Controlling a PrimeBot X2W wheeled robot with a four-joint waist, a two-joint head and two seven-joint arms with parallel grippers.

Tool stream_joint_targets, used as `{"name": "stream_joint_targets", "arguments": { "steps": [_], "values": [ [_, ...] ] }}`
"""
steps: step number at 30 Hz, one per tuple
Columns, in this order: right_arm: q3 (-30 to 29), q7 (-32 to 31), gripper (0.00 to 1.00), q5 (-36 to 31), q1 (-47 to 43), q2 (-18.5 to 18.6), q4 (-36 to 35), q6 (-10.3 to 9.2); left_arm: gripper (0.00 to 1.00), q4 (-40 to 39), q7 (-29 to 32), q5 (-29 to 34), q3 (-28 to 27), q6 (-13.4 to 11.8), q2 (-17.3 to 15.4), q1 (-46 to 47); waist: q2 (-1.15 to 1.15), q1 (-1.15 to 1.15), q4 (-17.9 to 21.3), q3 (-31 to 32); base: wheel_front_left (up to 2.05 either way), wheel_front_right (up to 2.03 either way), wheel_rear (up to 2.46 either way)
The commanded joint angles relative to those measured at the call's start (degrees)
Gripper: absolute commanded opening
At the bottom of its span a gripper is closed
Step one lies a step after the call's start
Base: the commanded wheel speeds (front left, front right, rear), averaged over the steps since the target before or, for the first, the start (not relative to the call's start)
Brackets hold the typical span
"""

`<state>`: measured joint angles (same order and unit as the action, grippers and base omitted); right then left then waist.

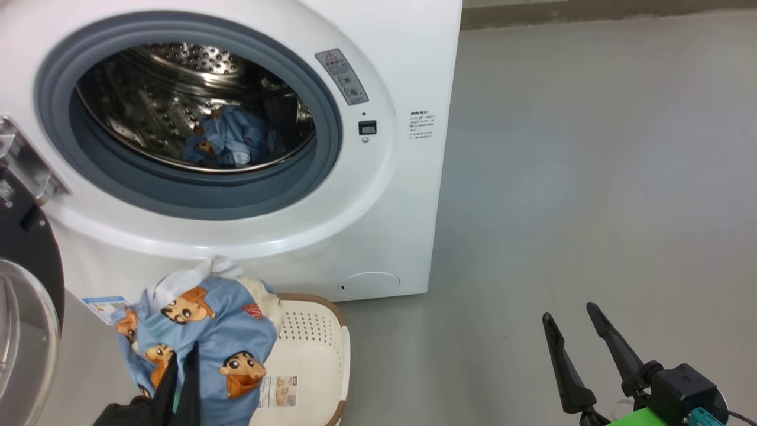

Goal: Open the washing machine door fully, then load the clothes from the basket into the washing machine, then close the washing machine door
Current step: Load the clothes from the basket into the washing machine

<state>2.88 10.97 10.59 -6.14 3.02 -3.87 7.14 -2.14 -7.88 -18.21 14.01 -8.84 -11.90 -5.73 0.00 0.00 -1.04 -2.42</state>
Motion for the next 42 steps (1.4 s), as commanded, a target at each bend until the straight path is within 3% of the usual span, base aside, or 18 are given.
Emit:
{"name": "stream_joint_targets", "arguments": {
  "steps": [1,22,42],
  "values": [
    [1.16,-0.2,1.0,-0.42,0.35,0.05,-1.75,0.35,0.0,-2.26,-0.04,0.05,-1.95,-0.21,-1.0,0.73,0.0,0.0,-0.08,0.69,0.0,0.0,0.0],
    [1.36,-0.51,1.0,-0.21,-0.44,-0.13,-2.11,0.35,0.0,-2.13,-0.28,-0.98,-1.67,-0.78,-1.12,0.23,0.0,0.0,0.1,1.68,0.0,0.0,0.0],
    [2.3,0.18,1.0,0.01,1.82,-0.13,-2.5,0.35,0.0,1.17,-2.07,-2.74,-1.81,0.15,-0.29,6.76,0.0,0.0,-0.05,-3.29,0.0,0.0,0.0]
  ]
}}
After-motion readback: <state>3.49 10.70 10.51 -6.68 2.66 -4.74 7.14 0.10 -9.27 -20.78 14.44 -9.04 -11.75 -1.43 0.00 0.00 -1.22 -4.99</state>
